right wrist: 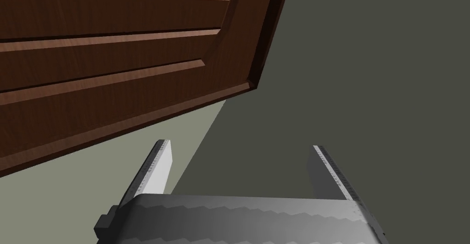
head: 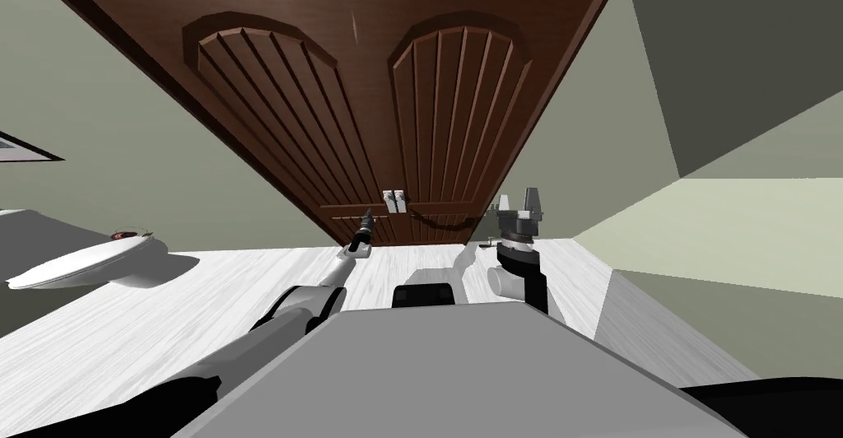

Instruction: Pull the door open

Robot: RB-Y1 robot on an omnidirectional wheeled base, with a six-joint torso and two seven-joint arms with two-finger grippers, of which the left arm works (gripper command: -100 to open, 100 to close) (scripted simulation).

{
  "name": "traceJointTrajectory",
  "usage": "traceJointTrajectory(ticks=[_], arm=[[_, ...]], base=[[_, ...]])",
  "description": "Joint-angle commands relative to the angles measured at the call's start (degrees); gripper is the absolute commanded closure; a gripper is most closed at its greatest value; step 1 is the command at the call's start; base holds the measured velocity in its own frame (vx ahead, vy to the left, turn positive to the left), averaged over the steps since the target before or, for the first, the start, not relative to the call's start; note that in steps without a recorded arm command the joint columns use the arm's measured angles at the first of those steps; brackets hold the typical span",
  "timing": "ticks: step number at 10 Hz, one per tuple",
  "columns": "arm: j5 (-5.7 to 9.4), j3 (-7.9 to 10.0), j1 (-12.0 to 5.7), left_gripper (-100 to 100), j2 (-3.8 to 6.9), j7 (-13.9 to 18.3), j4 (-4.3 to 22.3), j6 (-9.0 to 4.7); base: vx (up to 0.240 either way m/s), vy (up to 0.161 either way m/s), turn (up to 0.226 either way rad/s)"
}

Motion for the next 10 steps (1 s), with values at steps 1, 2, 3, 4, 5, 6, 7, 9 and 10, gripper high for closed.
traceJointTrajectory(ticks=[1, 2, 3, 4, 5, 6, 7, 9, 10], arm=[[0.4, 1.36, 1.59, -100, 1.71, -0.07, 0.19, 0.4], [0.65, 2.28, 2.21, -100, 2.76, -0.21, 0.79, 0.54], [0.74, 2.63, 2.36, -100, 3.09, -0.29, 1.02, 0.59], [0.77, 2.77, 2.34, -100, 3.15, -0.35, 1.12, 0.62], [0.76, 2.78, 2.19, -100, 3.03, -0.4, 1.13, 0.62], [0.7, 2.63, 1.9, -100, 2.68, -0.44, 1.05, 0.61], [0.59, 2.31, 1.43, -100, 2.08, -0.48, 0.87, 0.57], [0.42, 1.79, 0.78, -100, 1.2, -0.51, 0.56, 0.5], [0.42, 1.79, 0.78, -100, 1.2, -0.51, 0.56, 0.5]], base=[[-0.011, 0.118, 0.09], [0.06, 0.147, 0.186], [0.123, 0.115, 0.087], [0.16, 0.066, -0.002], [0.187, 0.014, -0.04], [0.206, -0.013, -0.086], [0.229, -0.044, -0.099], [0.179, -0.046, -0.103], [0.066, -0.028, -0.028]])
